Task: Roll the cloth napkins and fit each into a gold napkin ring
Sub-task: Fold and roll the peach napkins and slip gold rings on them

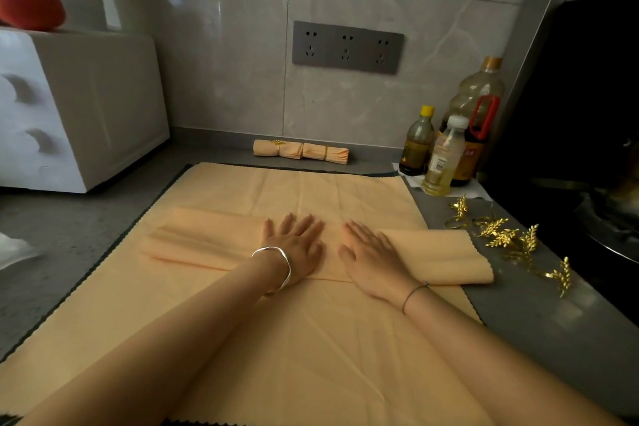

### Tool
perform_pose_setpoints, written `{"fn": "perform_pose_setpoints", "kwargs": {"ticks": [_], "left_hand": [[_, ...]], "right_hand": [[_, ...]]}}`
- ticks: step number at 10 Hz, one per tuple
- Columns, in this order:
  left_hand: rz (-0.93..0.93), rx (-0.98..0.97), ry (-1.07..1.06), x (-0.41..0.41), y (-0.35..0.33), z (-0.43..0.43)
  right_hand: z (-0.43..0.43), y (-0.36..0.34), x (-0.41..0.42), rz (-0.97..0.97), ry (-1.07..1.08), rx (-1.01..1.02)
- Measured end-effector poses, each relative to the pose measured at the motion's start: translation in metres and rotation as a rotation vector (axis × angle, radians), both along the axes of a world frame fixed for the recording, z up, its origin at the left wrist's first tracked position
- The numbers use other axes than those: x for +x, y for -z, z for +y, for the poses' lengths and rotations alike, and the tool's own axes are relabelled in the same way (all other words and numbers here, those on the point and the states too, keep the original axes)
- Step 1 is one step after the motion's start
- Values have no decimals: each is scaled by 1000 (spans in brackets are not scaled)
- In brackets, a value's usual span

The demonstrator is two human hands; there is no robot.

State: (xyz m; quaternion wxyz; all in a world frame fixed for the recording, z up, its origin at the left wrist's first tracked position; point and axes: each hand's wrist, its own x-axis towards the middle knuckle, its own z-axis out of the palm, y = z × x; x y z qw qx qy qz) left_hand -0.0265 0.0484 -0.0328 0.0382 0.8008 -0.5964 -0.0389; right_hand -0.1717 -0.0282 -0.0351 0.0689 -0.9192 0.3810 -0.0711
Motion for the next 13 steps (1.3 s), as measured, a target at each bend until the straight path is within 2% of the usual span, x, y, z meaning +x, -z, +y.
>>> {"fn": "perform_pose_setpoints", "kwargs": {"ticks": [4, 6, 7, 8, 9, 11, 12, 13], "left_hand": [[-27, 3, 7, 1, 1, 0], [-18, -3, 6, 0, 0, 1], [-19, 0, 12, 0, -1, 2], [-11, -2, 9, -1, -2, 3], [-12, -6, 6, -2, -2, 3], [-20, -4, 7, -1, -1, 2], [-28, 0, 4, -1, -1, 1], [-32, 3, 1, -1, -2, 1]], "right_hand": [[-55, -3, -101, 48, 204, 96], [-75, 0, -118, 80, 251, 105], [-78, -3, -116, 1, 240, 76], [-84, -9, -110, -193, 242, -28], [-92, -16, -109, -225, 210, -69], [-107, -21, -117, -184, 212, 95], [-109, -24, -119, -245, 219, 217], [-111, -25, -121, -266, 215, 202]]}}
